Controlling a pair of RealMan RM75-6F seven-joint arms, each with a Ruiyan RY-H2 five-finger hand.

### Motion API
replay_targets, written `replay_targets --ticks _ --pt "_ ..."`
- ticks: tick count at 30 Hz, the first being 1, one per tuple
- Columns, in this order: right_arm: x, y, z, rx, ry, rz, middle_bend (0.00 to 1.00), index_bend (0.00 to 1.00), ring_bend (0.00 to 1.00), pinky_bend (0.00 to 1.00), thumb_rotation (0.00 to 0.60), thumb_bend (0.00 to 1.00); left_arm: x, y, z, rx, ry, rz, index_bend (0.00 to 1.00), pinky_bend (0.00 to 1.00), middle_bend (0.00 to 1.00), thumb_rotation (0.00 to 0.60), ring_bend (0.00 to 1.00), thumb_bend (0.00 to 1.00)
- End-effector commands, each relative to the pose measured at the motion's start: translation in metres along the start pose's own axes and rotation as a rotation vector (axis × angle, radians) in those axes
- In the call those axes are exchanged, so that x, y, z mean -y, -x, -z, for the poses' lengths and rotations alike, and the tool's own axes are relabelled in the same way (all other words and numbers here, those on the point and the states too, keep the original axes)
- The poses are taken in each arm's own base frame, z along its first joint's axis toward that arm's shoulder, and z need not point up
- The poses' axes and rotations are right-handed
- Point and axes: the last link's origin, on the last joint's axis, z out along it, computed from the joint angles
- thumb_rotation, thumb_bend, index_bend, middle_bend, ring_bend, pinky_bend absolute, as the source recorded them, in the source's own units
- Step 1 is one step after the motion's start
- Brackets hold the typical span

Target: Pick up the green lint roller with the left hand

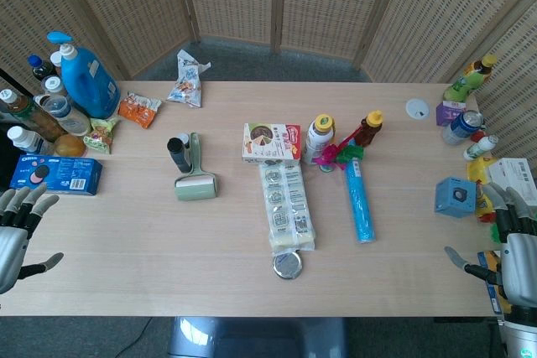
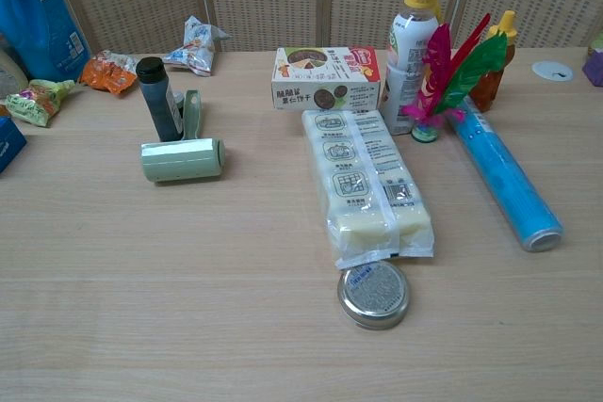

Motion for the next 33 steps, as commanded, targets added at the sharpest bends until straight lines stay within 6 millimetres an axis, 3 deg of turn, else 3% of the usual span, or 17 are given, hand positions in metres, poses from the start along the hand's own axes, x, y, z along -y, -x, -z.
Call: replay_targets --ticks 1,11,19,24,33 --pt "0.000 0.000 0.000 -0.002 0.000 -0.003 0.11 0.00 0.00 0.00 0.600 0.00 0.000 0.001 -0.001 0.004 -0.001 -0.003 0.17 0.00 0.00 0.600 0.00 0.00" --pt "-0.002 -0.001 -0.001 0.000 0.006 -0.008 0.11 0.00 0.00 0.00 0.600 0.00 -0.010 0.006 -0.015 0.023 0.029 -0.017 0.17 0.00 0.00 0.600 0.00 0.00" --pt "0.000 -0.002 0.000 -0.004 0.000 -0.008 0.11 0.00 0.00 0.00 0.600 0.00 -0.058 0.018 -0.080 0.069 0.185 -0.117 0.19 0.00 0.00 0.600 0.00 0.00" --pt "-0.002 -0.003 0.000 -0.004 0.007 -0.013 0.11 0.00 0.00 0.00 0.600 0.00 -0.092 0.035 -0.118 0.088 0.259 -0.153 0.20 0.00 0.00 0.600 0.00 0.00" --pt "-0.005 -0.006 -0.002 -0.006 0.013 -0.033 0.11 0.00 0.00 0.00 0.600 0.00 -0.136 0.069 -0.167 0.160 0.280 -0.223 0.20 0.00 0.00 0.600 0.00 0.00"
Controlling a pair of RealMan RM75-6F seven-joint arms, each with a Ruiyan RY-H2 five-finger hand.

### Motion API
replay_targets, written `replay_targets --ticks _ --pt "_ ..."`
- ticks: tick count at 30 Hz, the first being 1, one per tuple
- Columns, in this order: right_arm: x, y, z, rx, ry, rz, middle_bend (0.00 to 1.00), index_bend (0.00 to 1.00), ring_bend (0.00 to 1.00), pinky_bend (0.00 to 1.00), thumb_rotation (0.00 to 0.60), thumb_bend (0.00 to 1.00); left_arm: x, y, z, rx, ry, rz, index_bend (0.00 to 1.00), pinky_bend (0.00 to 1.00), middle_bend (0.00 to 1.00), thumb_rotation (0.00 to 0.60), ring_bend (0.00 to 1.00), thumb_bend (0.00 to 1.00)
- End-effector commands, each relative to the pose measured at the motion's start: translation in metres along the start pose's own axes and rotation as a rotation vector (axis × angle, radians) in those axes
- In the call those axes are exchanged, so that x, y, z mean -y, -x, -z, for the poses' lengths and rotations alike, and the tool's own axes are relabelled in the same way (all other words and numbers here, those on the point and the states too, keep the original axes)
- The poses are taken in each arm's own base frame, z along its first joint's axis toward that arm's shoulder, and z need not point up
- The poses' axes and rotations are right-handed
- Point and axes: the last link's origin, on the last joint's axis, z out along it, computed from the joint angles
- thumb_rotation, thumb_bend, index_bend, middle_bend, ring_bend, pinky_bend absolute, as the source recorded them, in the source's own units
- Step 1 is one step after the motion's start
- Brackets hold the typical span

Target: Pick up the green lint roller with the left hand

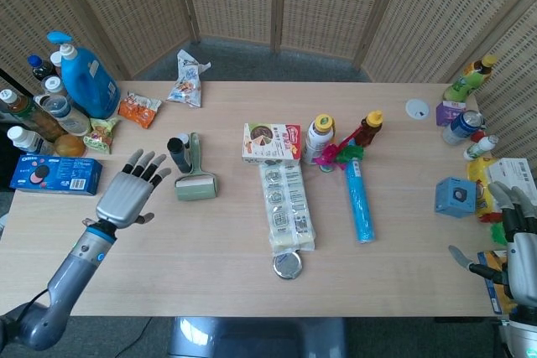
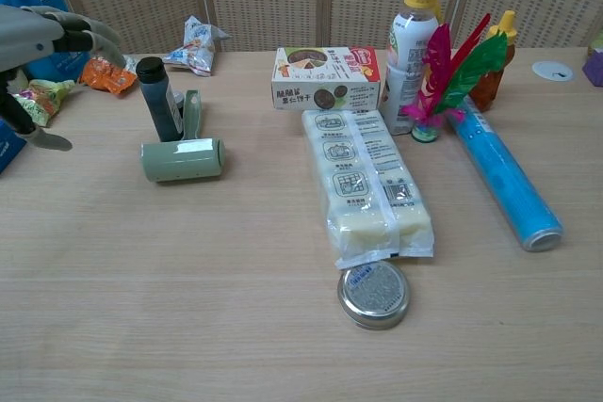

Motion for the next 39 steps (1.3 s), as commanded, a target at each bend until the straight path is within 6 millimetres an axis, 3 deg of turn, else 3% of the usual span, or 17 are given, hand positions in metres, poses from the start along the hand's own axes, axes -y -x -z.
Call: replay_targets --ticks 1,12,21,39 --pt "-0.001 -0.001 0.000 0.000 0.002 -0.004 0.11 0.00 0.00 0.00 0.600 0.00 -0.014 0.005 -0.027 0.031 0.003 -0.023 0.20 0.00 0.00 0.600 0.00 0.00" --pt "-0.005 -0.004 -0.003 0.001 0.013 -0.025 0.11 0.00 0.00 0.00 0.600 0.00 -0.060 0.018 -0.075 0.090 0.005 -0.112 0.19 0.00 0.00 0.600 0.00 0.00" --pt "-0.008 -0.005 -0.005 0.008 0.022 -0.040 0.11 0.00 0.00 0.00 0.600 0.00 -0.081 0.035 -0.105 0.135 -0.047 -0.153 0.19 0.00 0.00 0.600 0.00 0.00" --pt "-0.013 -0.010 -0.006 0.003 0.033 -0.069 0.11 0.00 0.00 0.00 0.600 0.00 -0.108 0.052 -0.120 0.157 -0.073 -0.207 0.22 0.00 0.00 0.600 0.00 0.00"
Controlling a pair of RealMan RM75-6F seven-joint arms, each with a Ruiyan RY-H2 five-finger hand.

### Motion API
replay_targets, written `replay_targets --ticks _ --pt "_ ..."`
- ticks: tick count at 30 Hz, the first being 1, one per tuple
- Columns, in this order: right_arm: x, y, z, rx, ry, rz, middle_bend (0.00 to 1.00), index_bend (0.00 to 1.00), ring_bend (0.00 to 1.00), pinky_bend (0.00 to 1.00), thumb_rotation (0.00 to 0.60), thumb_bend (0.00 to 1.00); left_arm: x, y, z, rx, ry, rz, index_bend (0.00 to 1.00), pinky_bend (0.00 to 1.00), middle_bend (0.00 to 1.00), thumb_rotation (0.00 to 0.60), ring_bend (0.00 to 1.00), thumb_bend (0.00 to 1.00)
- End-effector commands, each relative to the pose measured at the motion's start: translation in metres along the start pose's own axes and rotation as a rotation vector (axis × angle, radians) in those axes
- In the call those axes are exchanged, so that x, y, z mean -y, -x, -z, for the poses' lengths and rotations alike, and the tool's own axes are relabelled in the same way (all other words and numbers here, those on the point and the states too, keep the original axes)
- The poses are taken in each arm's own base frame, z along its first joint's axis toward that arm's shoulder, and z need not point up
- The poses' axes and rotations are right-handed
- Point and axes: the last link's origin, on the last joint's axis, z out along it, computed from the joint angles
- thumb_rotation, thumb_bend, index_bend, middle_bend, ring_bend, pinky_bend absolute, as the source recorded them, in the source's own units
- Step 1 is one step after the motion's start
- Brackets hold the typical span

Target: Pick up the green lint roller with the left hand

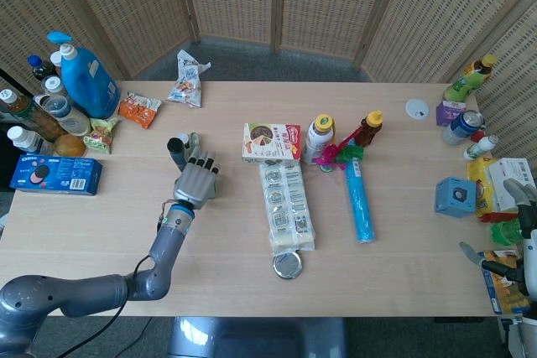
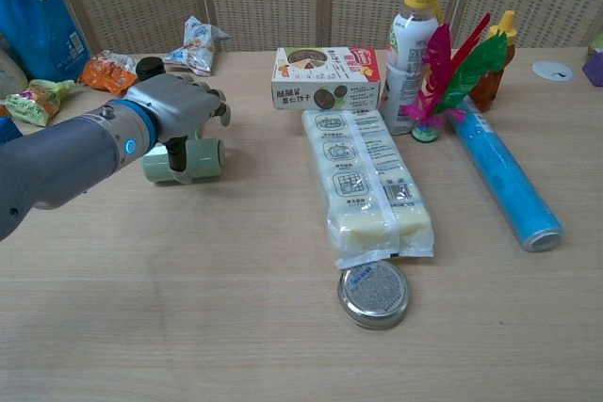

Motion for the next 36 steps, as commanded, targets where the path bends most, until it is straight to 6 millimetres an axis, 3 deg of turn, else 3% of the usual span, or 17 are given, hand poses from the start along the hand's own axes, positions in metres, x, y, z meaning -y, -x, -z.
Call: replay_targets --ticks 1,3,6,9,12,24,36 --pt "0.000 0.000 0.000 0.001 0.001 -0.003 0.11 0.00 0.00 0.00 0.600 0.00 -0.002 0.001 -0.001 -0.001 -0.002 -0.011 0.22 0.00 0.00 0.600 0.00 0.00" --pt "0.000 -0.001 0.000 0.001 0.002 -0.006 0.11 0.00 0.00 0.00 0.600 0.00 -0.003 0.002 -0.002 -0.002 -0.004 -0.015 0.23 0.05 0.00 0.600 0.00 0.00" --pt "-0.001 -0.001 0.000 0.000 0.001 -0.008 0.11 0.00 0.00 0.00 0.600 0.00 -0.004 0.004 -0.003 -0.004 -0.009 -0.026 0.28 0.21 0.00 0.600 0.02 0.00" --pt "-0.001 -0.001 0.000 0.000 0.000 -0.010 0.11 0.00 0.00 0.00 0.600 0.00 -0.006 0.005 -0.004 -0.007 -0.012 -0.039 0.35 0.36 0.02 0.600 0.17 0.00" --pt "-0.001 -0.001 -0.001 -0.002 0.000 -0.009 0.11 0.00 0.00 0.00 0.600 0.00 -0.008 0.007 -0.005 -0.013 -0.012 -0.053 0.44 0.45 0.12 0.600 0.29 0.00" --pt "-0.002 -0.004 -0.001 -0.010 0.003 -0.012 0.11 0.00 0.00 0.00 0.600 0.00 -0.015 -0.002 -0.001 -0.078 0.007 -0.047 0.66 0.68 0.44 0.600 0.56 0.00" --pt "-0.001 -0.005 0.001 -0.012 -0.003 -0.015 0.11 0.00 0.00 0.00 0.600 0.00 -0.008 -0.048 0.021 -0.201 0.034 0.001 0.66 0.70 0.45 0.600 0.58 0.00"
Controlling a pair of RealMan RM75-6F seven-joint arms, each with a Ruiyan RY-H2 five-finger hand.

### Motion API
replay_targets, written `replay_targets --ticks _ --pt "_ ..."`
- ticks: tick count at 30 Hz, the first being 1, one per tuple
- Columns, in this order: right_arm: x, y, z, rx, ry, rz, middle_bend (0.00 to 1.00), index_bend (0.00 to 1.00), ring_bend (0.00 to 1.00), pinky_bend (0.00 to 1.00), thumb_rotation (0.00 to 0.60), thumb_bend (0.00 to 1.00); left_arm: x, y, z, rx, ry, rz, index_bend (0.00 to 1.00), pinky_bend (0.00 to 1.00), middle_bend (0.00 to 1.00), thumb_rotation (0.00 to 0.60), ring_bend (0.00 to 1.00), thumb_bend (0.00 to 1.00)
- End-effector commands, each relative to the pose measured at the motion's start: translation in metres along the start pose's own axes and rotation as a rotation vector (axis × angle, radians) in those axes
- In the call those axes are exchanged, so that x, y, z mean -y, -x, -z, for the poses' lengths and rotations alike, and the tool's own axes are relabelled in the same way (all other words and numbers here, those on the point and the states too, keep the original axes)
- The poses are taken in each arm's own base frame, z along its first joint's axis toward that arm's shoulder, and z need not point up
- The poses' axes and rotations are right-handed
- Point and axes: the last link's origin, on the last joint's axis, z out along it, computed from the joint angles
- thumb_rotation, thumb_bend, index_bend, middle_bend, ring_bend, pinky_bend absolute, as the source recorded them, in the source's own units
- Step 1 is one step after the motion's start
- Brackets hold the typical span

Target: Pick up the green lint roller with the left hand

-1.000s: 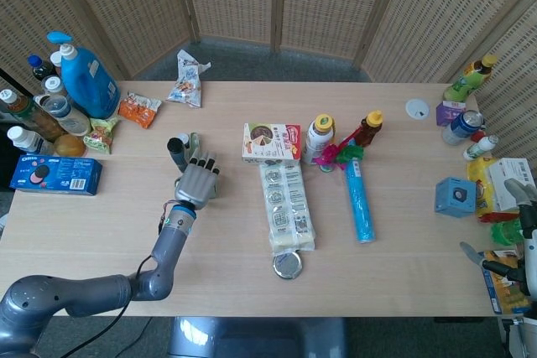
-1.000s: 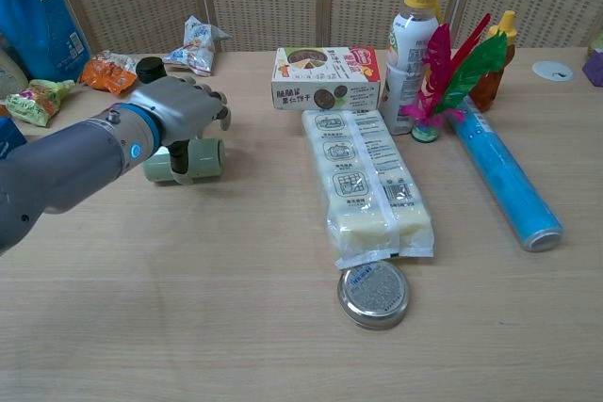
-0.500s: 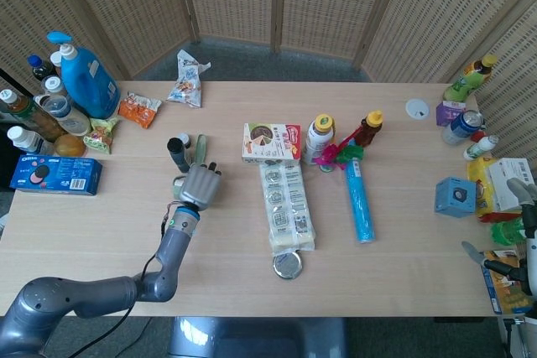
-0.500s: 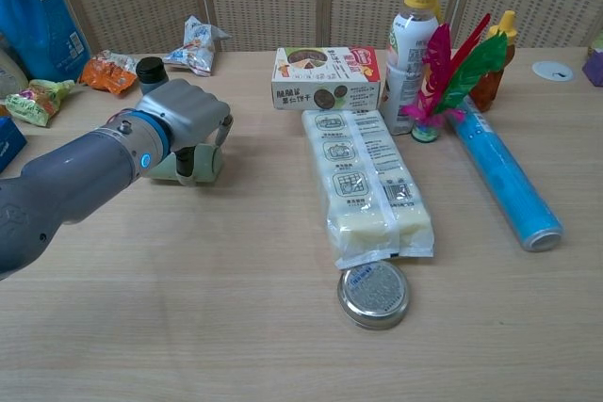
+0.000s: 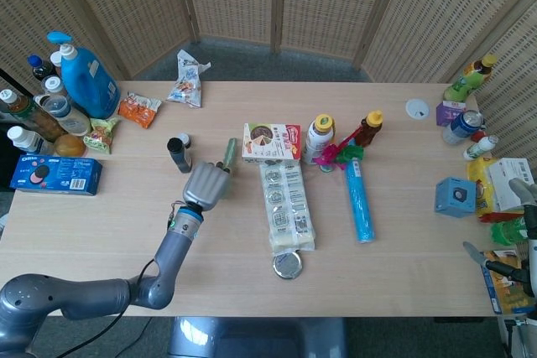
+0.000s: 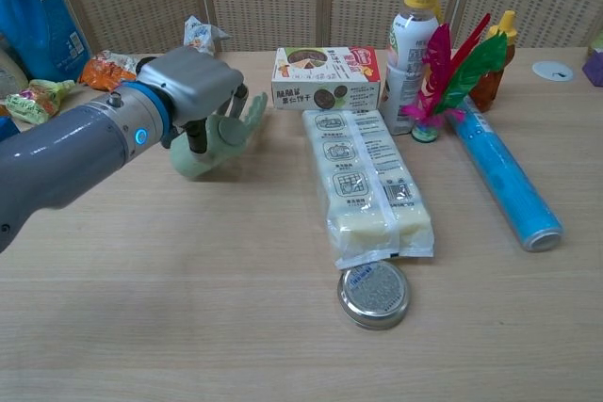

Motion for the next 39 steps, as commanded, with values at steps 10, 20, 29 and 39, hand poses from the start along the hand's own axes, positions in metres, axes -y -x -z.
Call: replay_targets --ticks 10,20,29,39 --pt "0.001 -0.001 0.001 -0.004 -0.004 -0.003 0.11 0.00 0.00 0.00 0.600 0.00 0.019 -0.066 0.027 -0.136 0.005 0.020 0.67 0.70 0.45 0.600 0.58 0.00" --pt "0.002 -0.001 0.002 -0.006 -0.007 -0.003 0.11 0.00 0.00 0.00 0.600 0.00 0.039 -0.115 0.054 -0.218 -0.003 0.064 0.68 0.70 0.45 0.600 0.58 0.00" --pt "0.004 -0.001 0.004 -0.008 -0.014 -0.004 0.11 0.00 0.00 0.00 0.600 0.00 0.054 -0.140 0.075 -0.248 -0.011 0.072 0.68 0.70 0.44 0.600 0.58 0.00" --pt "0.005 0.000 0.004 -0.004 -0.016 0.002 0.11 0.00 0.00 0.00 0.600 0.00 0.067 -0.151 0.082 -0.271 -0.028 0.075 0.69 0.70 0.44 0.600 0.58 0.00"
